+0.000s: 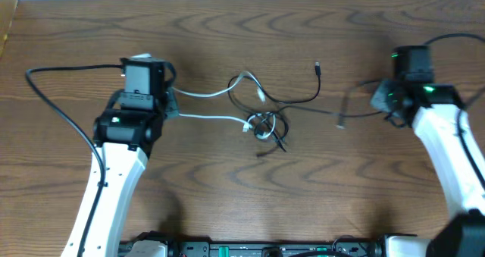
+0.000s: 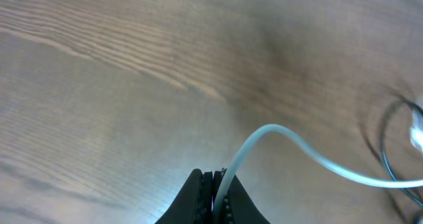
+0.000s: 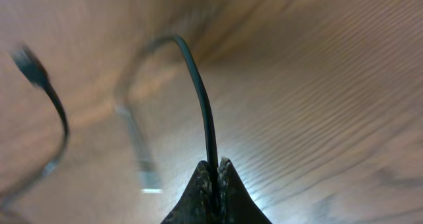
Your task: Untangle cables
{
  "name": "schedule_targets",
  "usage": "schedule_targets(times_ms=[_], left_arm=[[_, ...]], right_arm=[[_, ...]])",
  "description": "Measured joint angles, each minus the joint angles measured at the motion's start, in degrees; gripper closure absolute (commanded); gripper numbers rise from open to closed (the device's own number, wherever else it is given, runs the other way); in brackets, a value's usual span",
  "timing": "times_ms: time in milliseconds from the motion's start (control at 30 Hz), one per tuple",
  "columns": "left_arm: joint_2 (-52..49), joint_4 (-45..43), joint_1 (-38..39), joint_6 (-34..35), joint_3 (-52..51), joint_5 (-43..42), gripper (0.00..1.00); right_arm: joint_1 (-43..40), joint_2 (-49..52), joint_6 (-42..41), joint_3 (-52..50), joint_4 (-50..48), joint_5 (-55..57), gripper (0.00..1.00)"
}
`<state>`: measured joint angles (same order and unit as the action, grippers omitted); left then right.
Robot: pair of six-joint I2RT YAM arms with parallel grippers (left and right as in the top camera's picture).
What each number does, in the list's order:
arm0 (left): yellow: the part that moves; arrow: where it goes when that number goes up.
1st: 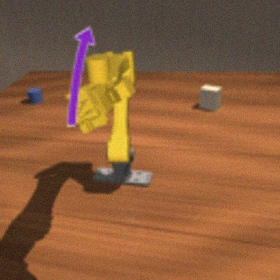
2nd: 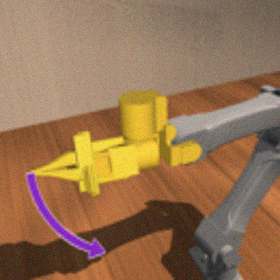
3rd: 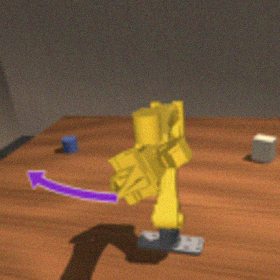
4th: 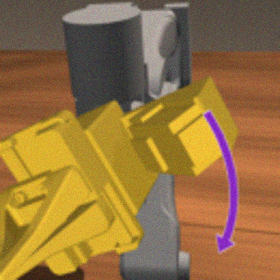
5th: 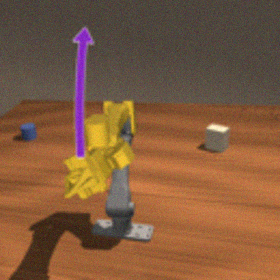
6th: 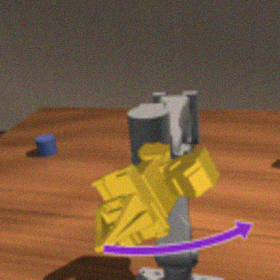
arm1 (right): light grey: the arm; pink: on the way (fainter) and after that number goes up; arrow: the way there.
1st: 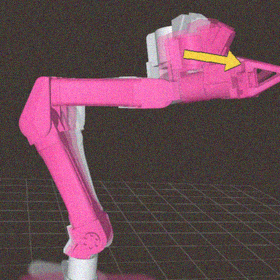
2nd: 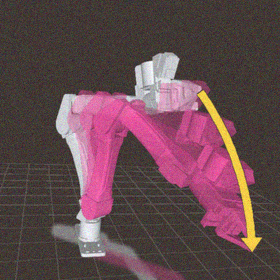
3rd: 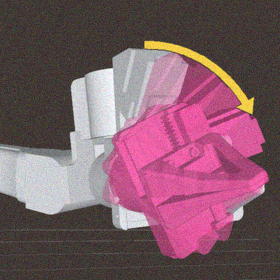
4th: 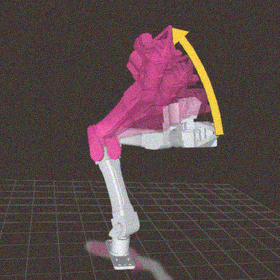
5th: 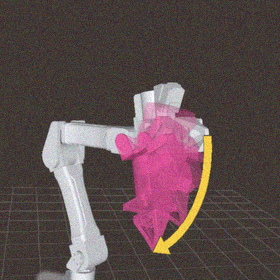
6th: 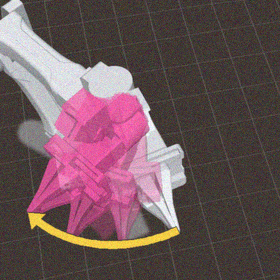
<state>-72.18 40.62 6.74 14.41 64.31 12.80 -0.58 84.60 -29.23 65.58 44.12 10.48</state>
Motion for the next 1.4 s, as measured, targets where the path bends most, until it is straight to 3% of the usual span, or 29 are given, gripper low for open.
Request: schedule_targets(times_ms=[200, 233, 267, 367, 400, 433, 500, 533, 600, 800, 1100, 1400], left_arm=[[0.0, -5.1, -1.8, 2.4, 0.0, -9.8, 0.91], [0.0, -6.0, -1.8, 2.8, 0.0, -12.8, 0.83], [0.0, -6.5, -1.8, 3.1, 0.0, -15.2, 0.67], [0.0, -6.5, -1.8, 3.8, 0.0, -22.0, 0.47], [0.0, -6.1, -1.8, 4.0, 0.0, -23.1, 0.39], [0.0, -5.5, -1.8, 4.0, 0.0, -23.9, 0.32], [0.0, -3.7, -1.8, 4.4, 0.0, -25.1, 0.27], [0.0, -3.2, -1.8, 4.2, 0.0, -25.4, 0.26], [0.0, -1.4, -1.6, 4.3, 0.0, -26.3, 0.25], [-0.3, -0.5, 3.7, 4.4, 0.0, -26.6, 0.25], [-10.3, -4.3, 18.3, 3.8, 0.0, -26.9, 0.25], [-19.4, -8.8, 26.1, 3.8, 0.0, -27.4, 0.26]], right_arm=[[-1.4, -5.4, 0.2, 0.9, 0.1, -0.6, 0.99], [-1.4, -5.4, 0.2, 0.9, 0.3, -1.0, 0.99], [-1.4, -5.3, 0.2, 0.9, 0.9, -1.4, 0.99], [-1.4, -5.3, 0.4, 0.9, 1.7, -2.1, 0.99], [-1.4, -5.3, 0.4, 0.9, 1.9, -2.1, 0.95], [-1.4, -5.3, 0.3, 0.9, 1.9, -2.1, 0.85], [-1.4, -5.3, 0.8, 0.9, 1.9, -2.2, 0.65], [-1.4, -5.3, 0.9, 0.9, 1.9, -2.5, 0.53], [-1.4, -5.3, 1.6, 0.9, 1.9, -3.7, 0.41], [-0.5, -5.3, 4.1, 0.9, 2.0, -11.1, 0.25], [7.9, -5.3, 8.4, 0.9, 6.1, -19.0, 0.23], [18.2, -3.4, 10.4, -2.7, 2.5, -20.0, 0.3]])
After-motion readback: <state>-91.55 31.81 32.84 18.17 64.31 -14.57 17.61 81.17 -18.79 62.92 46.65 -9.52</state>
